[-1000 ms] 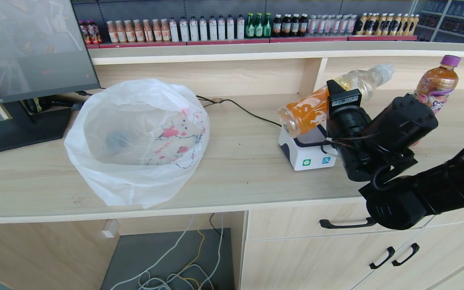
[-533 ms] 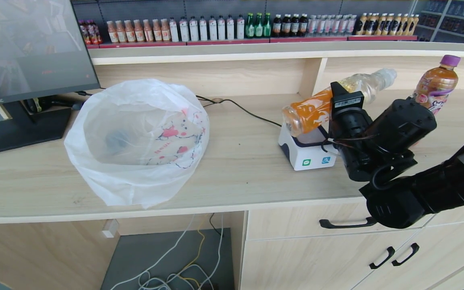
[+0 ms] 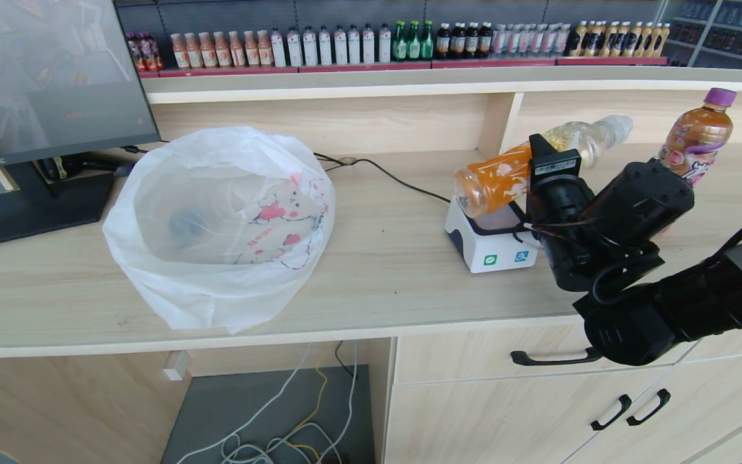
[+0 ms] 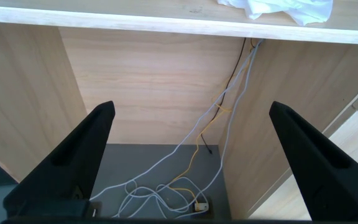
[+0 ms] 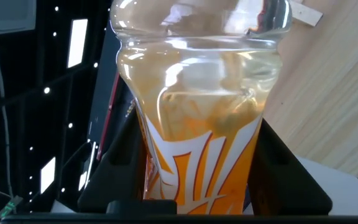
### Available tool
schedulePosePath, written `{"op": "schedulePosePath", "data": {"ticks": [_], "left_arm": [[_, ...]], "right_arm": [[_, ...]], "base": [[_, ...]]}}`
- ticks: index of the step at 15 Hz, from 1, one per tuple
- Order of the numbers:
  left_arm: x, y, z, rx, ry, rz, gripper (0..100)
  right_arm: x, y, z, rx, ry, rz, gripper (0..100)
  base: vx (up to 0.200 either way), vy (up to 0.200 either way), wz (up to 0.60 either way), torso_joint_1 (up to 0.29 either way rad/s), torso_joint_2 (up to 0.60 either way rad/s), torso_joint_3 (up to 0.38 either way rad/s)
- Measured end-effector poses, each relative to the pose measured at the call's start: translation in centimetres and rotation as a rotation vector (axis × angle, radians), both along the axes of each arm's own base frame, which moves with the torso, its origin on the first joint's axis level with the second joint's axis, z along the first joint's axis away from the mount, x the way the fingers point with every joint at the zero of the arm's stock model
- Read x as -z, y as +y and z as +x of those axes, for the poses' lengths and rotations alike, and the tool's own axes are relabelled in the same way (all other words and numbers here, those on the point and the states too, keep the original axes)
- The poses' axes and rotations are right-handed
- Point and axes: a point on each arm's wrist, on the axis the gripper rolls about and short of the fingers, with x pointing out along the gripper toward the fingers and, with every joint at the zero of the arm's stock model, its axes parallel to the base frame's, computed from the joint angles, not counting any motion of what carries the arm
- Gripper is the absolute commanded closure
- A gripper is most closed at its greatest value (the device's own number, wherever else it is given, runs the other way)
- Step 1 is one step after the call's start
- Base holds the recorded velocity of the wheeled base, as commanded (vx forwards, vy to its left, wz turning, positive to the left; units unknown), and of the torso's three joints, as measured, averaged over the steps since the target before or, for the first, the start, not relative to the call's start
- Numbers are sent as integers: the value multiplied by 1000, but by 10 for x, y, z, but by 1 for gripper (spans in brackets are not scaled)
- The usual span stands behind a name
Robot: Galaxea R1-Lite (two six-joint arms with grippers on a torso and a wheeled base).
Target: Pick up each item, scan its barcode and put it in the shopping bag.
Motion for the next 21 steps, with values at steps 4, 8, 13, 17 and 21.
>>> {"op": "schedulePosePath", "data": {"ticks": [4,8,13,17,21], "left_arm": [[0,0,0,0,0,0,0],[0,0,0,0,0,0,0],[0,0,0,0,0,0,0],[0,0,0,0,0,0,0],[0,0,0,0,0,0,0]], "right_arm": [[1,0,1,2,1,-1,100],[-1,-3,1,10,-15,3,100],[-1,-2,0,29,-12,14,100],[-13,-2,-7,35,-37,30,100],[-37,-6,-20,25,-86,-36,100]], "base": [[0,0,0,0,0,0],[0,0,0,0,0,0],[0,0,0,0,0,0],[0,0,0,0,0,0],[0,0,0,0,0,0]]}}
